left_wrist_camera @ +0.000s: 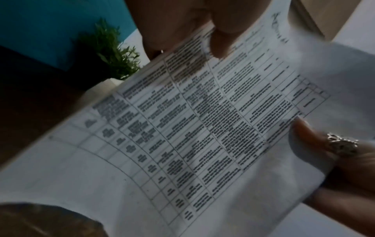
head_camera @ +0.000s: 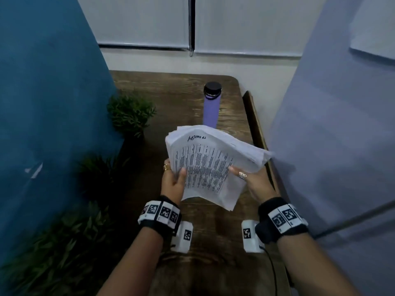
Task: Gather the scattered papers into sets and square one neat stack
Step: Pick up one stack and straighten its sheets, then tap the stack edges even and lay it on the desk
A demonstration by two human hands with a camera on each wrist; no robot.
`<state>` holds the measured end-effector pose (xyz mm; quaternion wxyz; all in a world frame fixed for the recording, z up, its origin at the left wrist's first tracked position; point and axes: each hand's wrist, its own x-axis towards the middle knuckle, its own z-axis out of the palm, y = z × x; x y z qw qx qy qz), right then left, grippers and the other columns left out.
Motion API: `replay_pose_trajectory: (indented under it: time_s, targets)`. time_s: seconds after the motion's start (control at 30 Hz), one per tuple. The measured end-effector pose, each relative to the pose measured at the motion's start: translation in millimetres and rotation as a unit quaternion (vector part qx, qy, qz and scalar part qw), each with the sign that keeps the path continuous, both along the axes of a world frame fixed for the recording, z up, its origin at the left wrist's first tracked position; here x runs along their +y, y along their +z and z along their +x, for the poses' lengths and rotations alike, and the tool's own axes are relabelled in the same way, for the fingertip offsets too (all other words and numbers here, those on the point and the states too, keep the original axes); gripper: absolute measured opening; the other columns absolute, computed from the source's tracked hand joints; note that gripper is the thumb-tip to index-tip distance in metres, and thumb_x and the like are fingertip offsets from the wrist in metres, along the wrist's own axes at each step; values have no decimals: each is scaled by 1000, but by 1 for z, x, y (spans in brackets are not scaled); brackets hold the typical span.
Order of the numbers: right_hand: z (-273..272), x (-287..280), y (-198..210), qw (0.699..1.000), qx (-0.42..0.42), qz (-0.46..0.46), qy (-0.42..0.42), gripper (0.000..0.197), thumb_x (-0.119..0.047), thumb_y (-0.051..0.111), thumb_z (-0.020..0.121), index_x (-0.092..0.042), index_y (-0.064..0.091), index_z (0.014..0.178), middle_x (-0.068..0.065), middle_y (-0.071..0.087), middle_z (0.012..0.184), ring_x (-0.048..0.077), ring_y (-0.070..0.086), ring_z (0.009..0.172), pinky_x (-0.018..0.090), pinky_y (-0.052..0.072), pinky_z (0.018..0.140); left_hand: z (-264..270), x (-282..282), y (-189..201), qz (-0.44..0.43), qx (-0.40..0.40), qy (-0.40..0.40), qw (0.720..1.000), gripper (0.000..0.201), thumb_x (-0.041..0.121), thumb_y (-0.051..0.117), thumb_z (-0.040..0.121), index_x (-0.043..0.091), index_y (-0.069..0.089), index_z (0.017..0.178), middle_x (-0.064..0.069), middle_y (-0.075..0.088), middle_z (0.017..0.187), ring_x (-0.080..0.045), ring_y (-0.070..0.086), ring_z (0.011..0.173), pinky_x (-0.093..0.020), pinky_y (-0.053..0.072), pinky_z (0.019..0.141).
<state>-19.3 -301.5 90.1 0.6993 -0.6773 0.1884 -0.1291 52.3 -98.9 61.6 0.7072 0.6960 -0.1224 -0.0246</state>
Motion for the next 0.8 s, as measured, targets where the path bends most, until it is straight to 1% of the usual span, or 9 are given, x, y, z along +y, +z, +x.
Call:
replay_pose_trajectory:
  time_s: [0.07,0.17,0.27,0.33,0.43,0.53,0.6,0.7,0.8]
  targets:
    - [4,4,0,1000,-5,-16,-11,60,-57,85,45,-26,67,93,14,69,108,32,63,105,58,49,93,2,-4,3,21,-17,25,999,24,-2,41,92,15,43,108,13,54,94,19,59,82,-11,50,70]
    - [3,-1,8,994,-81,72,-6,55,-23,87,56,-14,67,107,15,69,113,33,65,107,50,53,88,5,-3,13,7,-52,29,998,22,-4,46,89,3,44,110,13,52,93,18,58,83,-8,49,72]
    - [-1,-15,11,992,-106,71,20,67,-35,93,39,-13,69,98,2,76,98,20,71,93,33,58,74,7,3,17,-47,-69,16,996,47,23,59,80,7,35,117,9,56,101,9,62,91,-9,52,74]
    - [-1,-18,12,993,-96,55,49,70,-39,94,33,-17,70,95,-3,76,93,13,71,90,27,56,72,9,5,22,-60,-70,15,996,61,39,60,76,10,34,123,9,56,106,2,61,95,-14,53,77]
    - [-1,-15,18,990,-86,58,100,71,-32,94,34,-19,68,99,-7,76,94,8,70,91,22,56,73,13,0,30,-80,-62,13,995,51,27,54,83,7,34,125,7,58,104,0,62,92,-16,53,75]
    - [-1,-21,25,985,-108,64,117,55,-27,92,36,-22,75,88,-8,76,87,6,70,85,22,55,71,14,-3,34,-115,-51,18,992,53,23,55,82,3,31,126,2,58,101,-1,63,88,-16,54,73]
    - [0,-21,27,986,-113,47,113,48,-27,89,37,-27,76,83,-10,75,82,3,69,80,21,54,70,12,-3,35,-97,-39,-8,994,46,22,56,82,7,35,120,0,59,100,-3,65,87,-18,56,72]
    - [5,-11,25,987,-120,68,79,57,-26,92,39,-17,72,91,-4,77,86,9,71,83,24,56,71,13,-7,34,-37,-55,-21,998,25,14,51,84,24,44,106,4,61,98,-2,66,88,-23,57,74]
    - [7,-3,34,981,-171,95,15,31,-13,83,50,-14,77,80,-1,77,80,11,73,77,23,57,66,16,-6,39,-16,-78,34,996,16,19,49,85,30,47,97,1,64,92,-5,66,82,-29,55,73]
